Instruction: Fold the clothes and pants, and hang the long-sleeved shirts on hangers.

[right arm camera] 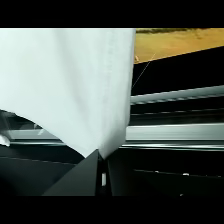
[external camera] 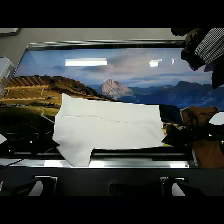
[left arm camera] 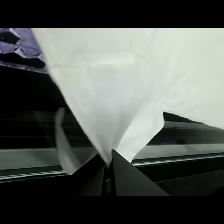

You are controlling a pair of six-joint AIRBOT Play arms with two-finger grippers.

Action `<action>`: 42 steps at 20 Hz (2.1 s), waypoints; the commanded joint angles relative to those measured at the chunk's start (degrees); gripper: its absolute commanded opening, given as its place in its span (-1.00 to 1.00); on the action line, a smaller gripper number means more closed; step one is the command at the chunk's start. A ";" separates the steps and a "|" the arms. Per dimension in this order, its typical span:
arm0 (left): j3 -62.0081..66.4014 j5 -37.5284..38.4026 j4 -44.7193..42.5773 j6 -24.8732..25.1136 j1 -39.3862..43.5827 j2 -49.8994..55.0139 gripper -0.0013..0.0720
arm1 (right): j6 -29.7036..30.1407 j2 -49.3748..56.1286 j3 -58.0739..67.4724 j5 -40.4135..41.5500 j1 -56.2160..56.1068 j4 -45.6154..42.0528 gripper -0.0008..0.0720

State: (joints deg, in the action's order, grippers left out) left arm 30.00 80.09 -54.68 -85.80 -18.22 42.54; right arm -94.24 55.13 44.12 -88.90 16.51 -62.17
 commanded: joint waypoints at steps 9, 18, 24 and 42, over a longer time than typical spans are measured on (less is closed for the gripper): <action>28.59 -7.56 -1.03 -0.07 8.11 26.40 -0.92 | 9.49 6.10 0.17 27.02 -0.04 9.75 -0.90; 50.07 -7.91 -0.87 -0.37 9.03 45.94 -0.92 | 15.65 20.68 9.64 36.94 -0.07 12.24 -0.89; 57.13 -7.76 -0.90 -0.61 10.12 55.36 -0.92 | 15.21 29.90 15.72 36.98 -4.96 9.84 -0.89; 68.30 0.13 -11.87 -1.88 10.03 52.43 -0.05 | 10.75 34.23 21.38 19.23 6.45 8.46 0.87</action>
State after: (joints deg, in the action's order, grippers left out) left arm 96.66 78.08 -62.41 -87.29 -8.19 97.01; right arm -86.61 86.85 65.21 -68.10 21.78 -57.21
